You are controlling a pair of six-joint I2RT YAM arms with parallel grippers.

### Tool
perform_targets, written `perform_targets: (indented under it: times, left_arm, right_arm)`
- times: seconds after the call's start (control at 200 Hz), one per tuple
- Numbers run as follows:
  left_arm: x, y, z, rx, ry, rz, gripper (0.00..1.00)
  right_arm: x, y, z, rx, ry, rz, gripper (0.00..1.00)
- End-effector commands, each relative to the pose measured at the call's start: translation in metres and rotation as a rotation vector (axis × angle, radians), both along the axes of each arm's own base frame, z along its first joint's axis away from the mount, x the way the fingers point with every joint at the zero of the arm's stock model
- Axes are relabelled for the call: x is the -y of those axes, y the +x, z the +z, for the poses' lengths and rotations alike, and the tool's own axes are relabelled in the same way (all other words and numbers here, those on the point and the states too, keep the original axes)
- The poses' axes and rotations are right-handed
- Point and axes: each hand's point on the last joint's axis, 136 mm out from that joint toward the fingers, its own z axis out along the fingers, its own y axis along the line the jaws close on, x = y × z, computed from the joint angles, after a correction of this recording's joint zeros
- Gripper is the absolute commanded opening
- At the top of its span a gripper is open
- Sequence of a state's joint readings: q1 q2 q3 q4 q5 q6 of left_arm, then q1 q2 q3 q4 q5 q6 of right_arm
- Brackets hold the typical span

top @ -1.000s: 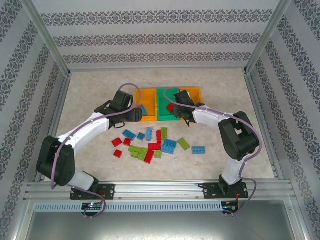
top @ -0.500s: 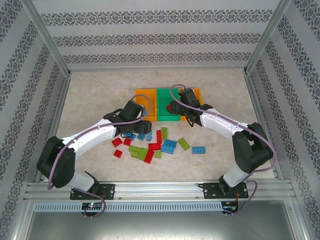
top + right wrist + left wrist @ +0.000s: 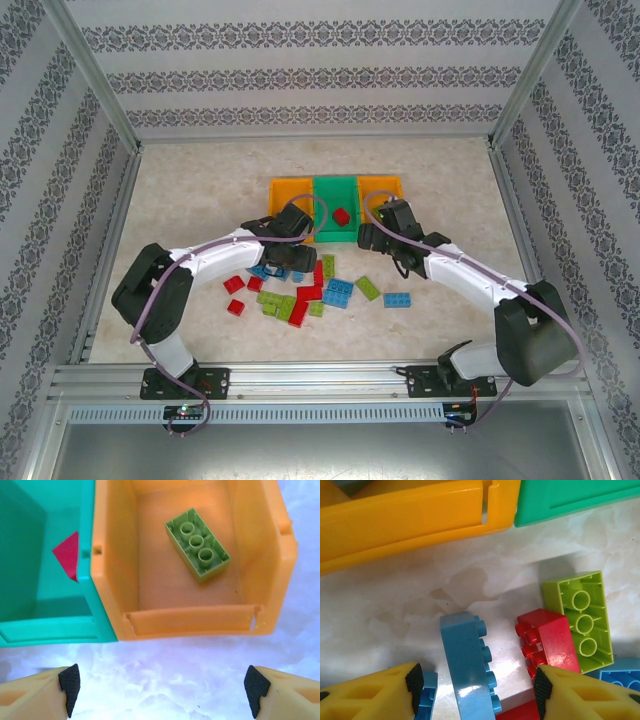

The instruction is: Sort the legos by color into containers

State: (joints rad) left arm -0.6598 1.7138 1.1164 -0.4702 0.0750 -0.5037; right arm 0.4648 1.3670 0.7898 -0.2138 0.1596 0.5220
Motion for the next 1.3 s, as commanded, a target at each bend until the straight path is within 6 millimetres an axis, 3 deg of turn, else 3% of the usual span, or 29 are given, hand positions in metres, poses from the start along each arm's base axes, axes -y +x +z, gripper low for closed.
perform_targets:
  times: [0.0,0.135,0.954,1.294]
  left_arm:
    - [0.006,-0.002,-0.001,-0.015,0.032,-0.008,0.61]
    - [0.006,-0.002,-0.007,-0.021,0.042,-0.002,0.53]
    - [0.008,-0.001,-0.029,-0.061,0.087,-0.025,0.44]
    - [0.007,0.000,-0.026,-0.049,0.096,-0.026,0.22]
  right_arm:
    - [0.012,-0.010,-0.006,-0.020,0.003,-0.034,0.89]
    - [0.017,-0.014,-0.008,-0.025,0.007,-0.045,0.89]
    - [0.034,-0.022,-0.004,-0.011,0.018,-0.088,0.90]
    - [0.039,-0.025,-0.005,-0.012,0.013,-0.098,0.90]
